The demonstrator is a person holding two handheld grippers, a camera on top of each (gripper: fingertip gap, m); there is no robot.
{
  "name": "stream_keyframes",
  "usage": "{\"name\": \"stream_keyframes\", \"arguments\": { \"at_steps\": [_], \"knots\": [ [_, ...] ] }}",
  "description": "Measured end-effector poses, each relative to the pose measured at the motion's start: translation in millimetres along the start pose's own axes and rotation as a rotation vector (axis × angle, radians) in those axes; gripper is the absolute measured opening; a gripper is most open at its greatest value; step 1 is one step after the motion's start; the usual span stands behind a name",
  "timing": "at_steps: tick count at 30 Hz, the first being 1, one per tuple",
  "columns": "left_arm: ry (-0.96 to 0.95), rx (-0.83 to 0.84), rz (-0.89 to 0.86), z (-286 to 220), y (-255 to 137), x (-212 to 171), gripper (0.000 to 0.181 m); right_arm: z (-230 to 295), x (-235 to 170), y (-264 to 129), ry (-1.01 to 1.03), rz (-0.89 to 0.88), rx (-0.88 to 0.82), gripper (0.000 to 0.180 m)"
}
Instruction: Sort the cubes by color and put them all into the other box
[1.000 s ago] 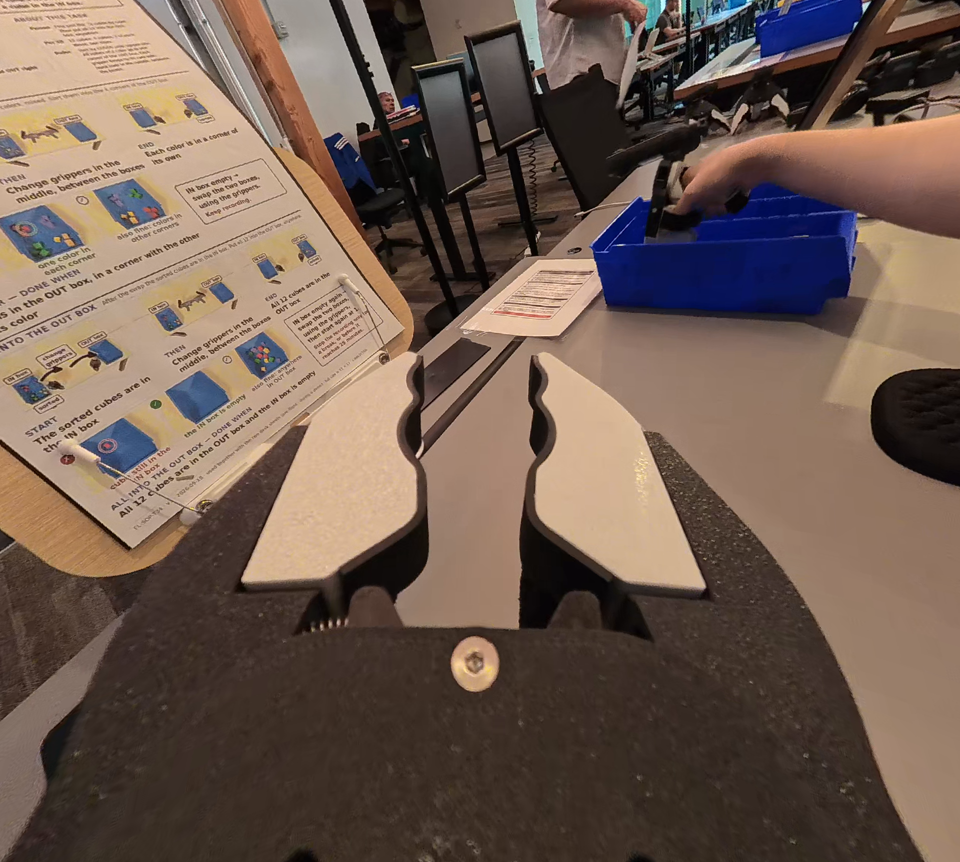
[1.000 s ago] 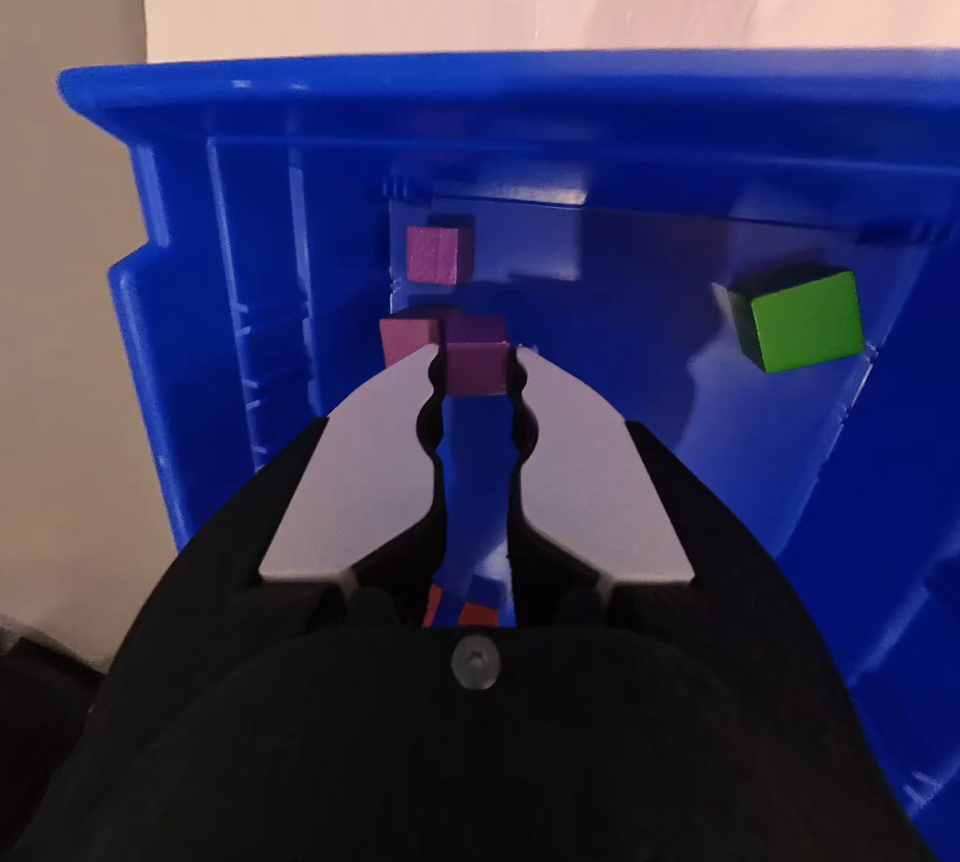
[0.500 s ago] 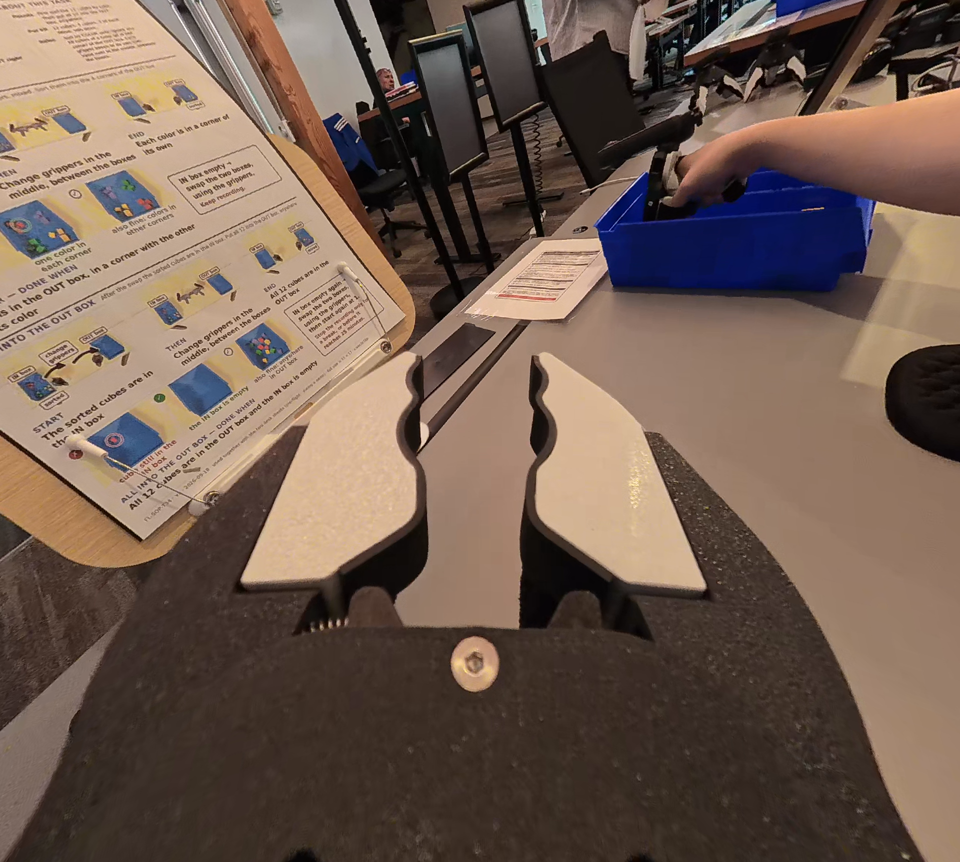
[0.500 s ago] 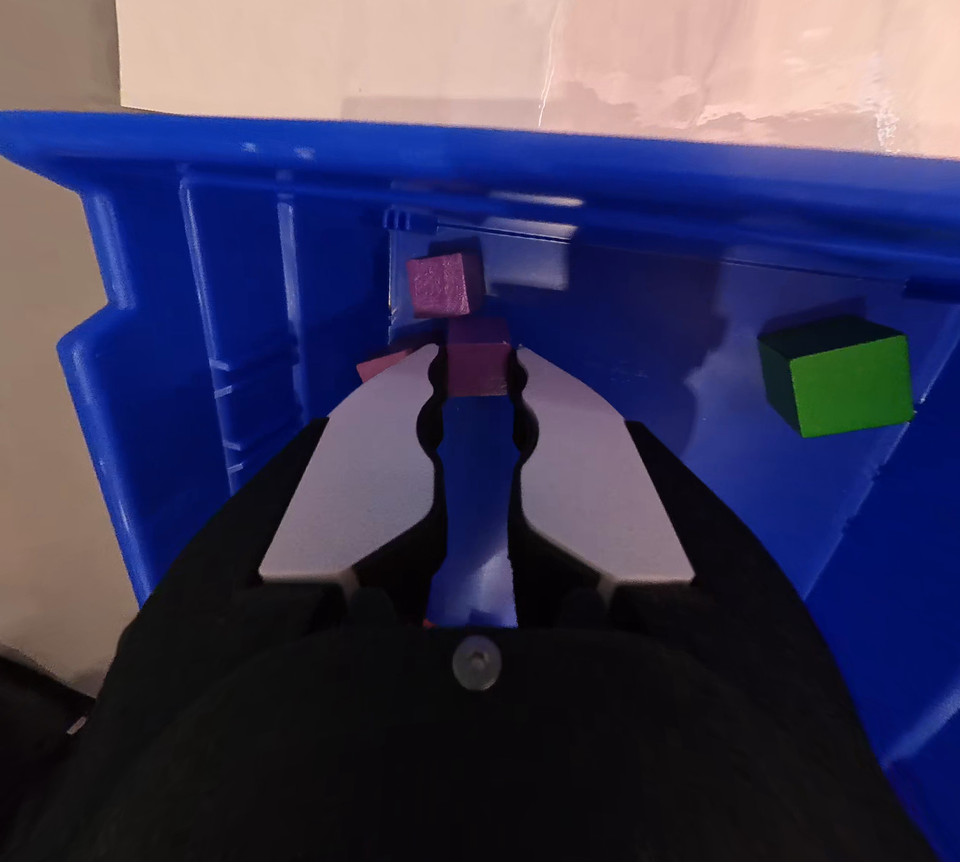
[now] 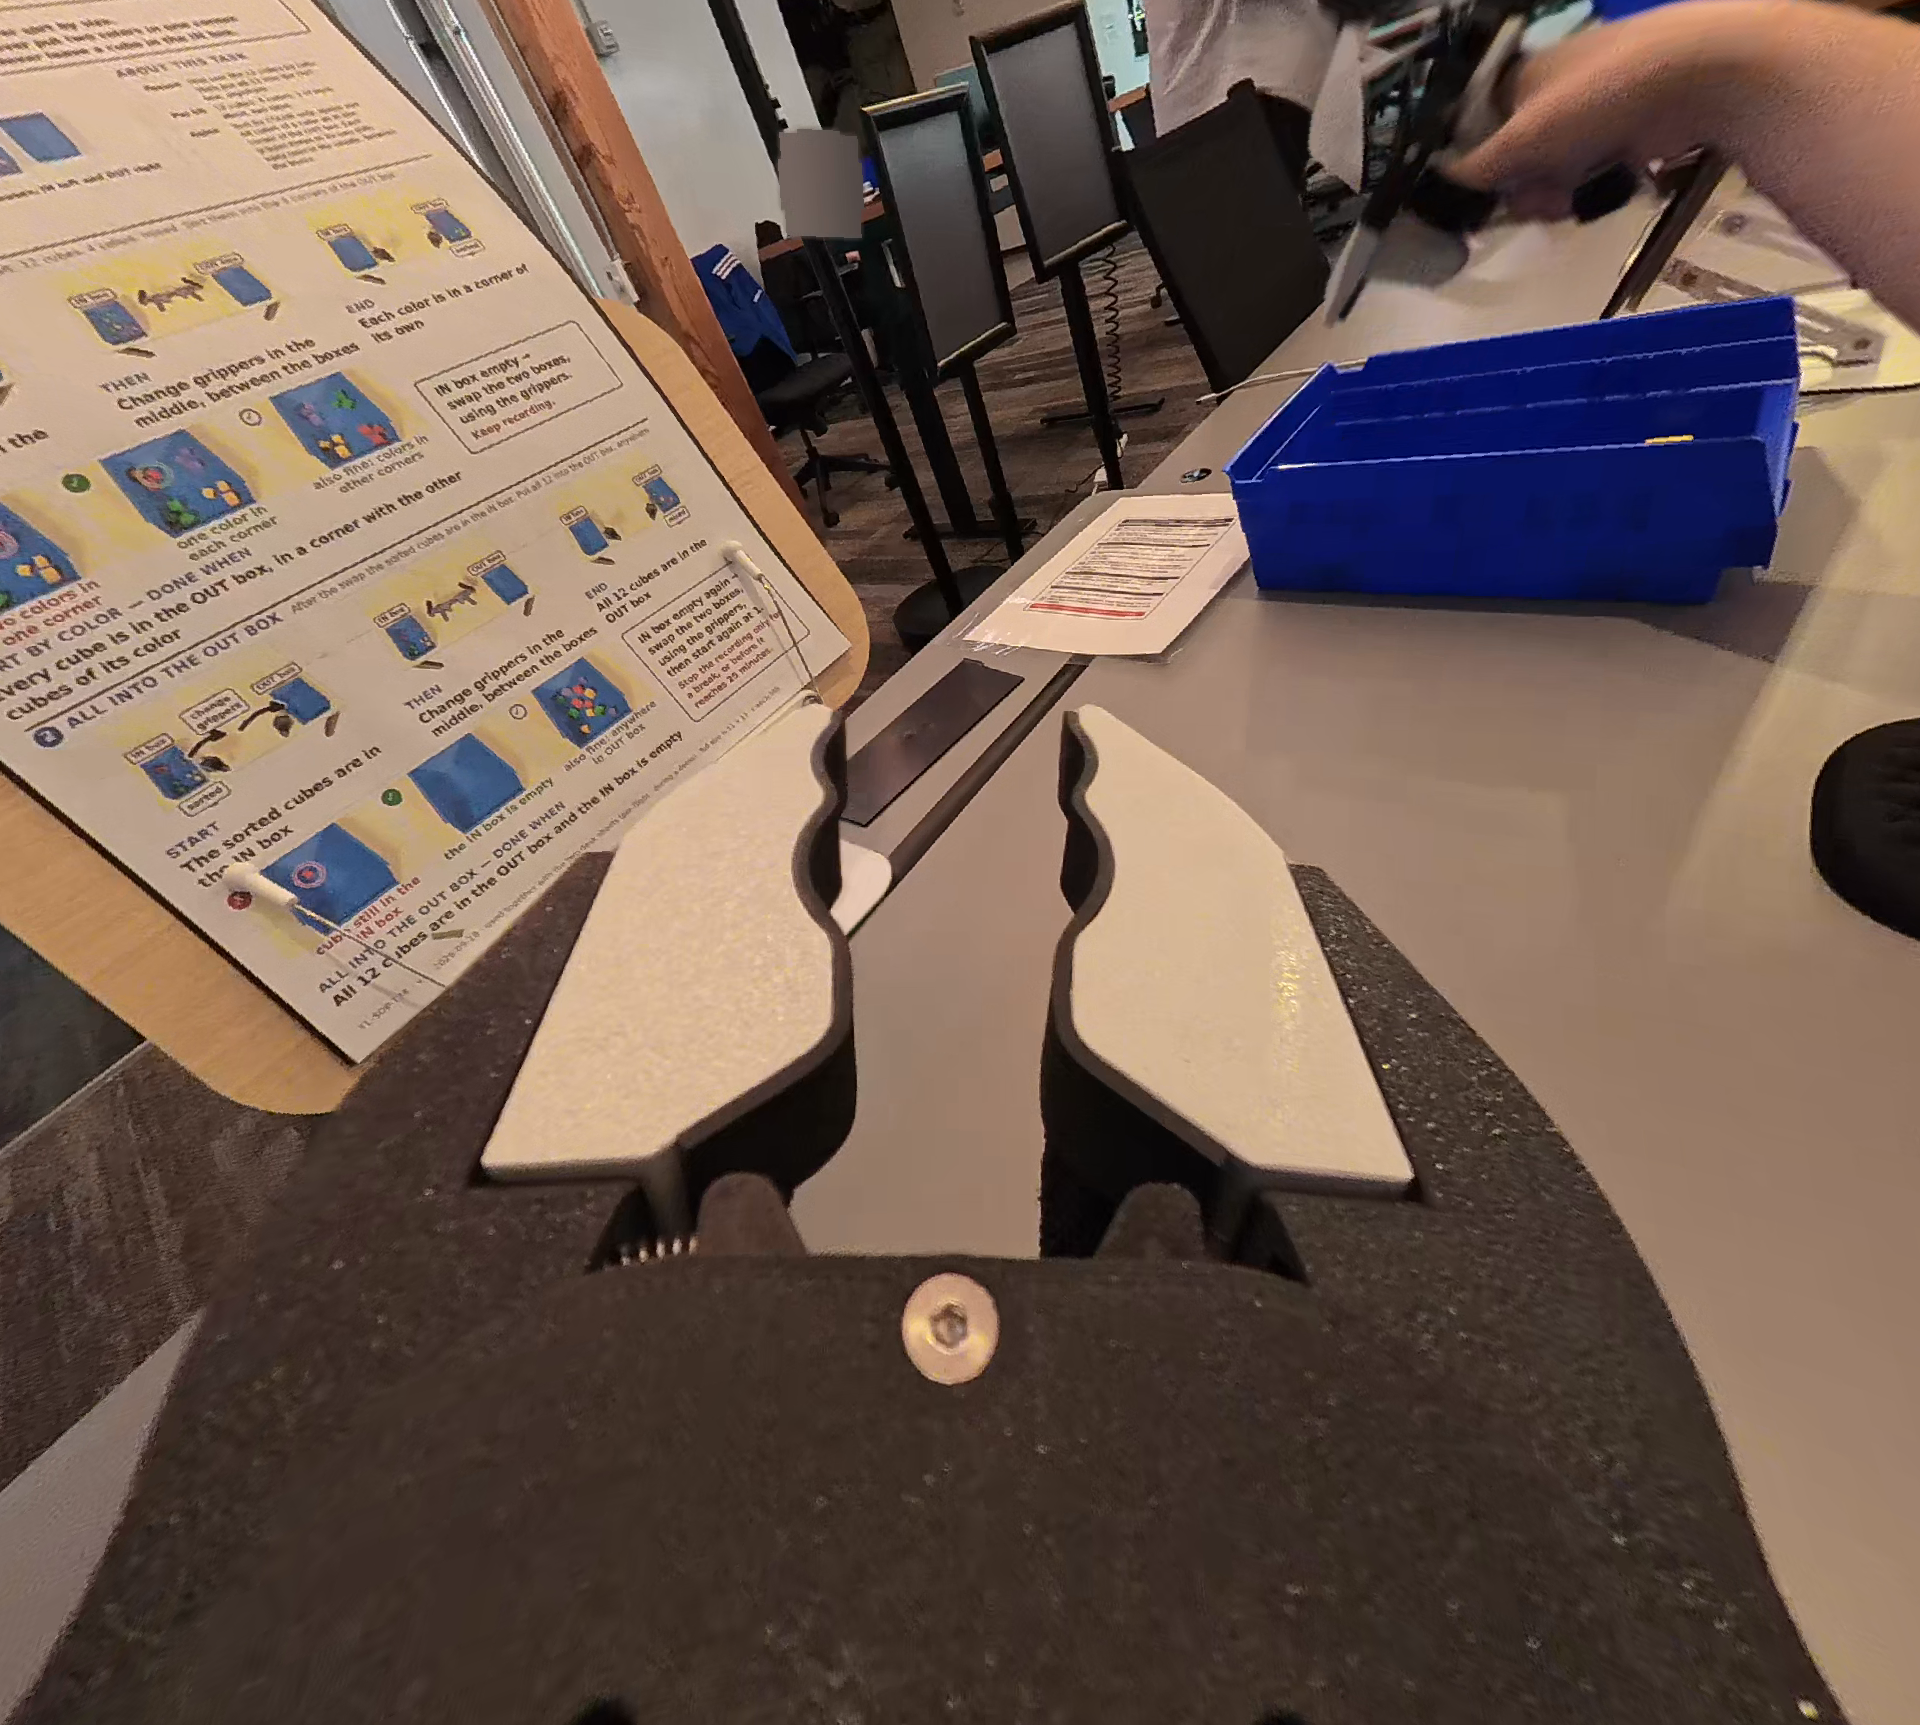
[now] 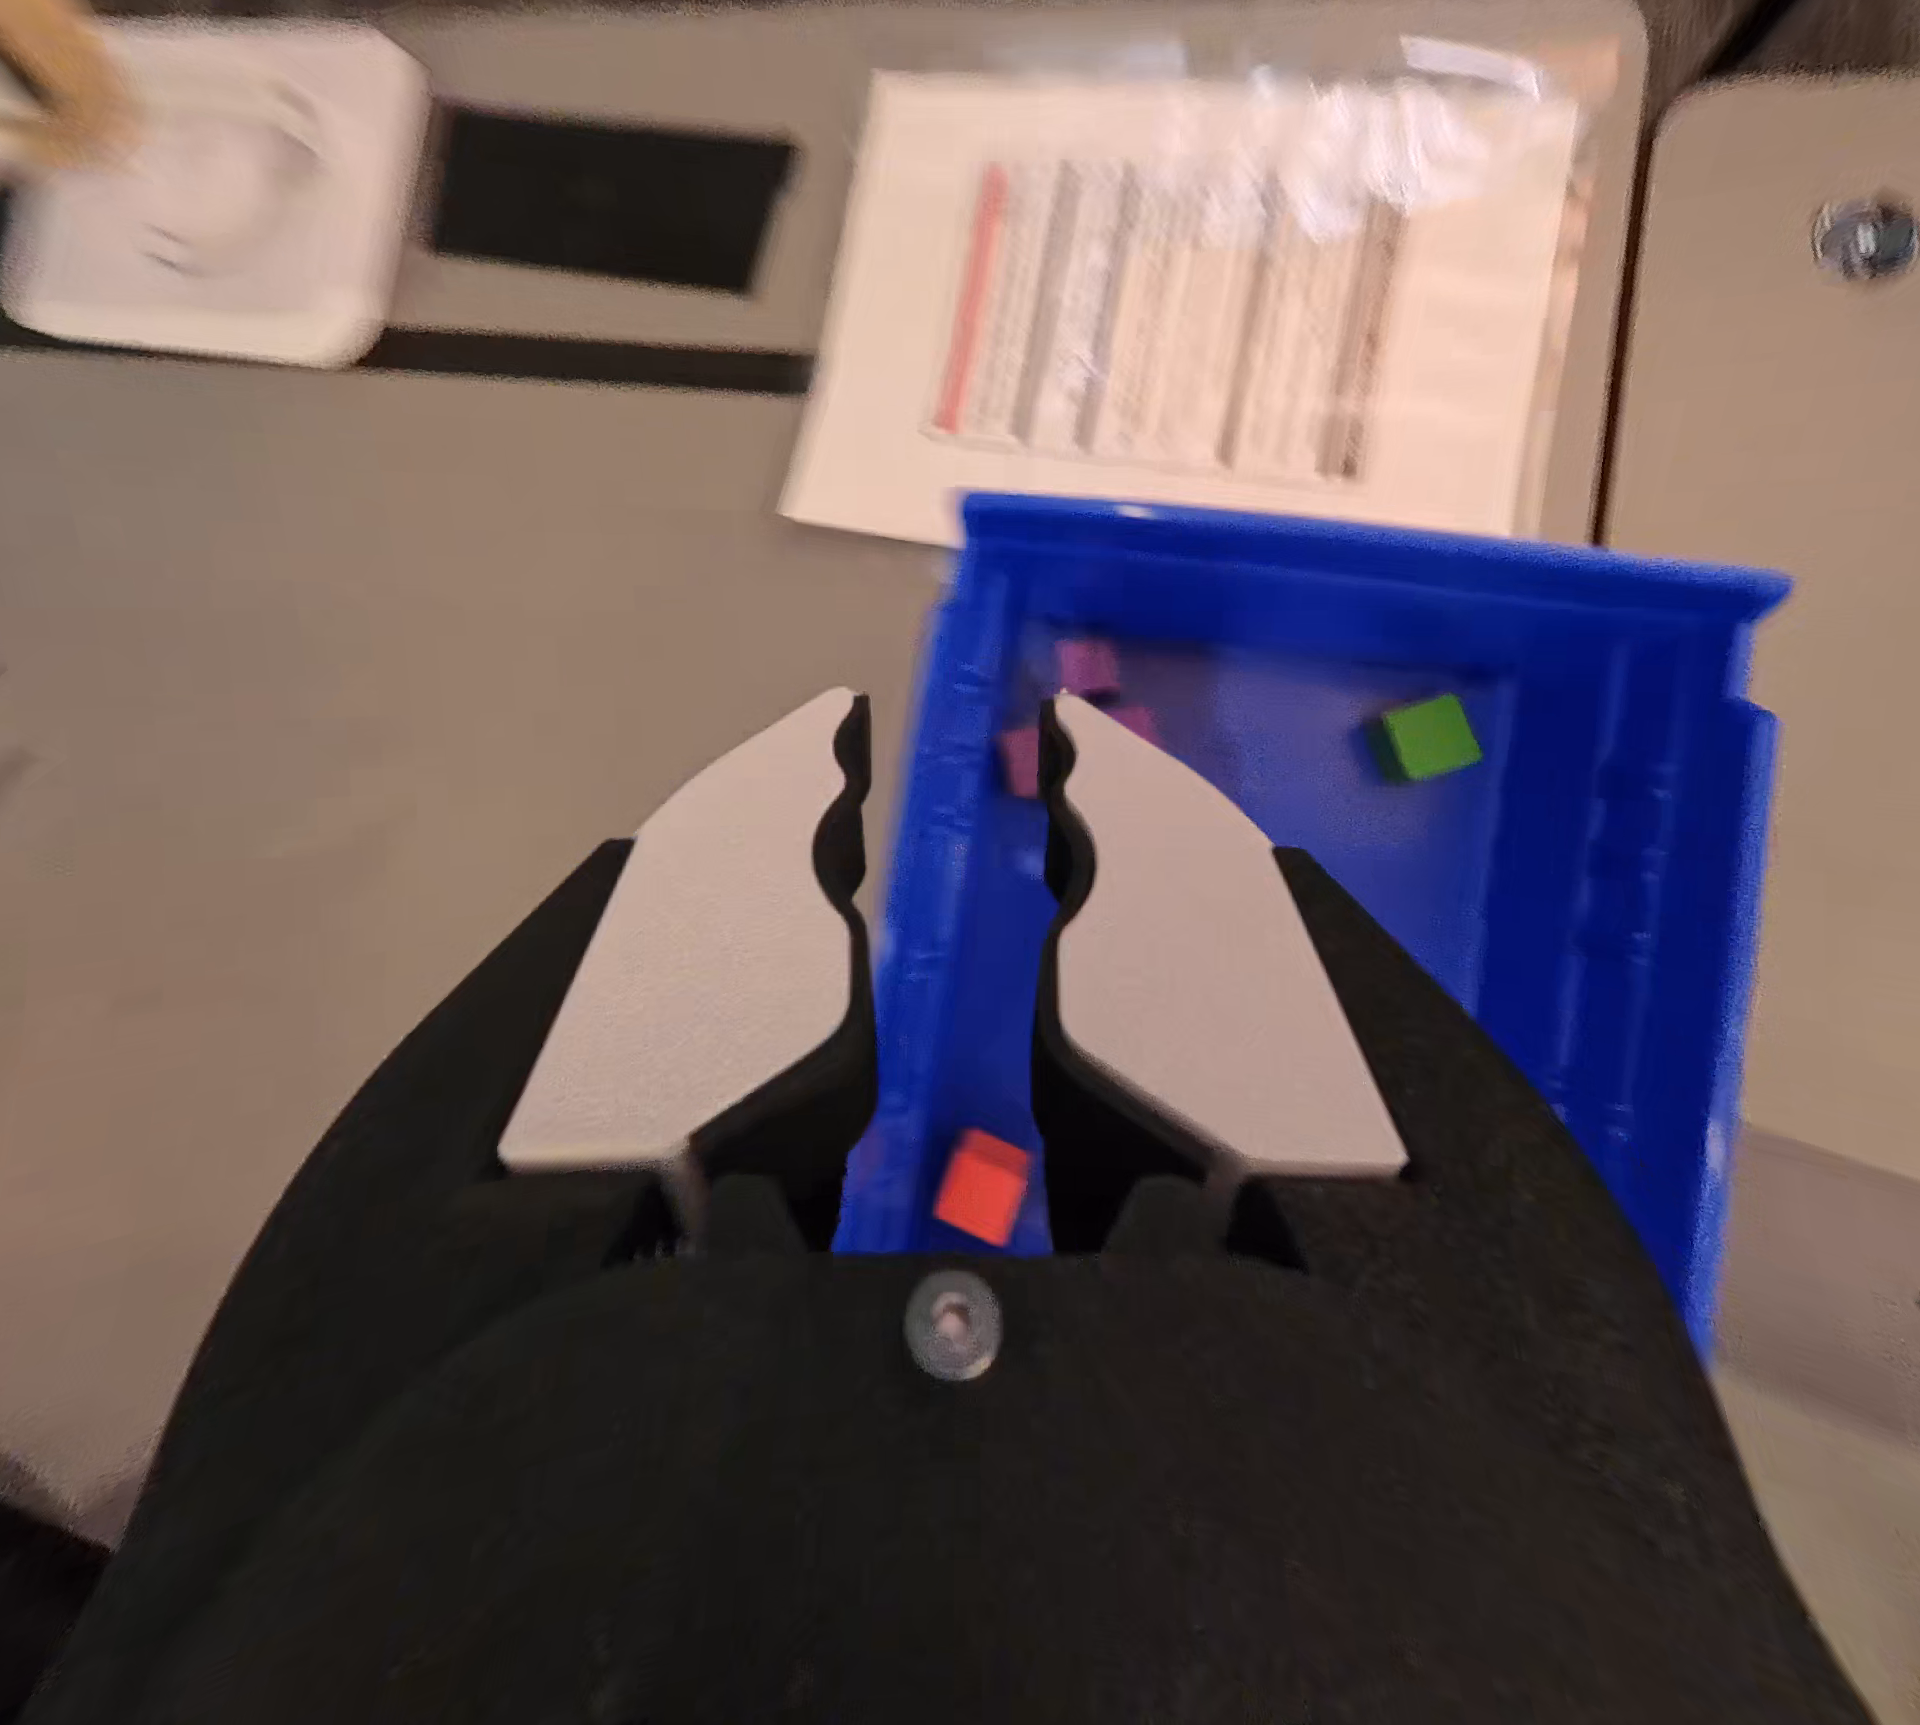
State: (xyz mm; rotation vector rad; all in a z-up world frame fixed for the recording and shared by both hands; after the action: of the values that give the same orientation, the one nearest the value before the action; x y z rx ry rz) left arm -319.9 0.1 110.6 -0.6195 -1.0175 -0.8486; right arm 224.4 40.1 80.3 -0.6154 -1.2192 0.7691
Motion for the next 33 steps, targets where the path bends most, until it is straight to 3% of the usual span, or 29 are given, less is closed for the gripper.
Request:
{"name": "stream_keyframes", "arguments": {
  "at_steps": [3, 6, 9, 11, 16, 22, 25, 30, 33],
  "knots": [
    [0.004, 0.018, 0.005, 1, -1, 1, 0.038, 68, -13, -45, -0.052, -0.146, 0.154, 0.032],
    [0.002, 0.037, 0.017, 4, -2, -2, 0.036, 130, -45, -65, -0.131, -0.251, 0.266, 0.032],
    [-0.015, 0.051, 0.038, 8, -1, -7, 0.035, 178, -74, -58, -0.201, -0.325, 0.368, 0.031],
    [-0.036, 0.059, 0.065, 12, 0, -11, 0.039, 202, -83, -47, -0.287, -0.267, 0.459, 0.03],
    [-0.014, 0.131, 0.208, 24, -10, -24, 0.045, 221, -74, -25, -0.344, -0.234, 0.442, 0.028],
    [0.076, 0.332, 0.473, 79, -89, -31, 0.036, 235, -75, -2, -0.346, -0.15, 0.473, 0.028],
    [0.222, 0.445, 0.701, 127, -145, -53, 0.037, 240, -75, 0, -0.365, -0.147, 0.451, 0.028],
    [0.276, 0.246, 1.019, 172, -213, -131, 0.04, 250, -76, 2, -0.387, -0.124, 0.467, 0.027],
    [0.208, 0.097, 1.083, 179, -231, -173, 0.039, 256, -78, 3, -0.392, -0.119, 0.479, 0.027]
  ]
}}
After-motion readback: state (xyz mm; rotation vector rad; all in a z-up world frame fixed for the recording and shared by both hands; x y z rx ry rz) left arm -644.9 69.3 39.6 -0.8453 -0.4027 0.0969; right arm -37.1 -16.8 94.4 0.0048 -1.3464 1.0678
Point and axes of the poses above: each gripper's, where its closed fingertips meet, y out along the fingers, x out of its top, z = x × y across the jaws, the point moved 6 cm from there along -y, back along the fingers, and after that the axes turned 5 degrees about y, right-handed, at the moved point
